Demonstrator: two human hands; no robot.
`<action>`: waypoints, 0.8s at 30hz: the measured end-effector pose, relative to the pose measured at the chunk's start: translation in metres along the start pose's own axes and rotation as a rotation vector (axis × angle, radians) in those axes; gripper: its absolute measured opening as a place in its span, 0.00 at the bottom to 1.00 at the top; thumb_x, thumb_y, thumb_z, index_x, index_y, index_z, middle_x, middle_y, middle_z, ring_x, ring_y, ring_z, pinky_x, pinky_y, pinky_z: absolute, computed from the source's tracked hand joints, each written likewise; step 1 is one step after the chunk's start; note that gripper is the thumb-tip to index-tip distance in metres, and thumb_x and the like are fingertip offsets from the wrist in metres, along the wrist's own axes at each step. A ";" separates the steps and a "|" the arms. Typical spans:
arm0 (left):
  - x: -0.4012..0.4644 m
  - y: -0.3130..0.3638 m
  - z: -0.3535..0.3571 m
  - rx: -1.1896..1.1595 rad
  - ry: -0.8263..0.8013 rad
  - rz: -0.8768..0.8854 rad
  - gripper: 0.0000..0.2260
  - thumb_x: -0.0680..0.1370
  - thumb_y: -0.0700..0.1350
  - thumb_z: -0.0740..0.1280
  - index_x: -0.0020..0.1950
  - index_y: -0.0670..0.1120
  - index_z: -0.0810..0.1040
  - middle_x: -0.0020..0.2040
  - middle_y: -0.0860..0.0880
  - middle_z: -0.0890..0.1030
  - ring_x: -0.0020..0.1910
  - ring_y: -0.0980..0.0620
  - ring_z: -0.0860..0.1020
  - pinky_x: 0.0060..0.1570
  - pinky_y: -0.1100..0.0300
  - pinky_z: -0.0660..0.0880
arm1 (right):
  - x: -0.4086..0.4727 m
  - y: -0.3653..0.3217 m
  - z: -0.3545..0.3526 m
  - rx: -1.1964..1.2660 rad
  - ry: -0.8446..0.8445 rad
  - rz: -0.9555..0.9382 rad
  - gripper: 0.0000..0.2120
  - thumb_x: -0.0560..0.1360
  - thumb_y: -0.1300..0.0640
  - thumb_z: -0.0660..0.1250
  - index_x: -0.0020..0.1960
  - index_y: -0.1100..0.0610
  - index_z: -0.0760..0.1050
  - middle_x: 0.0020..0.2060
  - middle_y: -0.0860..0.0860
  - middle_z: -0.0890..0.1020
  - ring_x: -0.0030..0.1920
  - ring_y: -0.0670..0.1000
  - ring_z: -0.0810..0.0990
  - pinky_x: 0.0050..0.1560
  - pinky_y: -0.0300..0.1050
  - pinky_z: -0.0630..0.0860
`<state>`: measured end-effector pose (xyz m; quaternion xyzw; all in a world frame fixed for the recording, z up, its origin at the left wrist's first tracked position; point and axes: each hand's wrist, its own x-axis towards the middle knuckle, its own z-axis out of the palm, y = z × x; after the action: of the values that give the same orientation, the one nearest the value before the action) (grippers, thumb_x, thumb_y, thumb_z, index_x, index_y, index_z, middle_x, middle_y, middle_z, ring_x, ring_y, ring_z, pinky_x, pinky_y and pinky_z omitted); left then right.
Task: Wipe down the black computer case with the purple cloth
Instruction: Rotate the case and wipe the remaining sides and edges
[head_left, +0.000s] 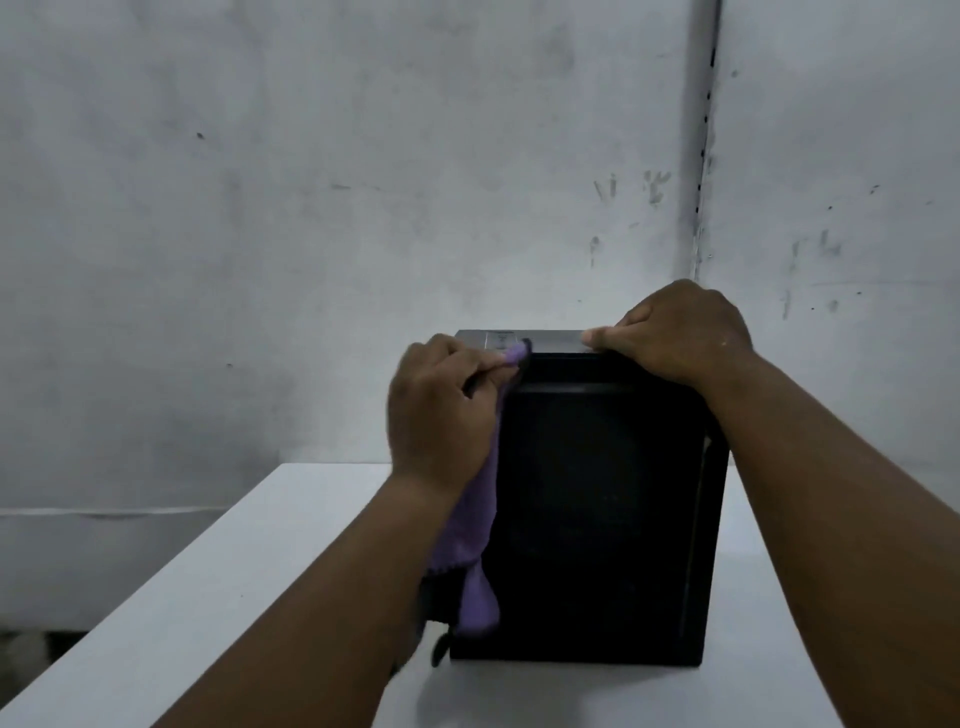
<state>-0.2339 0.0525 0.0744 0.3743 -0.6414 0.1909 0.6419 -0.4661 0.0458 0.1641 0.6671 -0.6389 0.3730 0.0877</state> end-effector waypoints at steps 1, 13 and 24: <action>-0.002 0.004 0.005 -0.016 -0.018 0.031 0.04 0.77 0.48 0.76 0.47 0.48 0.88 0.41 0.51 0.81 0.41 0.49 0.77 0.42 0.55 0.74 | 0.000 0.001 0.000 0.016 -0.001 -0.002 0.20 0.68 0.28 0.72 0.41 0.45 0.88 0.42 0.43 0.87 0.46 0.50 0.82 0.46 0.45 0.77; -0.022 0.010 0.015 -0.012 0.011 0.032 0.04 0.78 0.48 0.75 0.48 0.49 0.88 0.43 0.52 0.82 0.41 0.50 0.77 0.42 0.52 0.76 | -0.017 -0.008 -0.001 -0.228 -0.227 -0.003 0.25 0.85 0.37 0.46 0.71 0.43 0.74 0.71 0.50 0.77 0.70 0.57 0.74 0.66 0.53 0.66; -0.018 0.027 0.026 0.032 -0.096 0.112 0.06 0.78 0.51 0.74 0.50 0.50 0.88 0.41 0.53 0.81 0.41 0.50 0.76 0.40 0.49 0.75 | -0.013 -0.007 0.000 -0.264 -0.255 0.004 0.26 0.85 0.37 0.44 0.74 0.43 0.71 0.74 0.51 0.74 0.72 0.56 0.72 0.68 0.55 0.64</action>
<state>-0.2728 0.0549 0.0610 0.3568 -0.6884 0.2186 0.5924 -0.4580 0.0567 0.1590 0.6905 -0.6896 0.1982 0.0921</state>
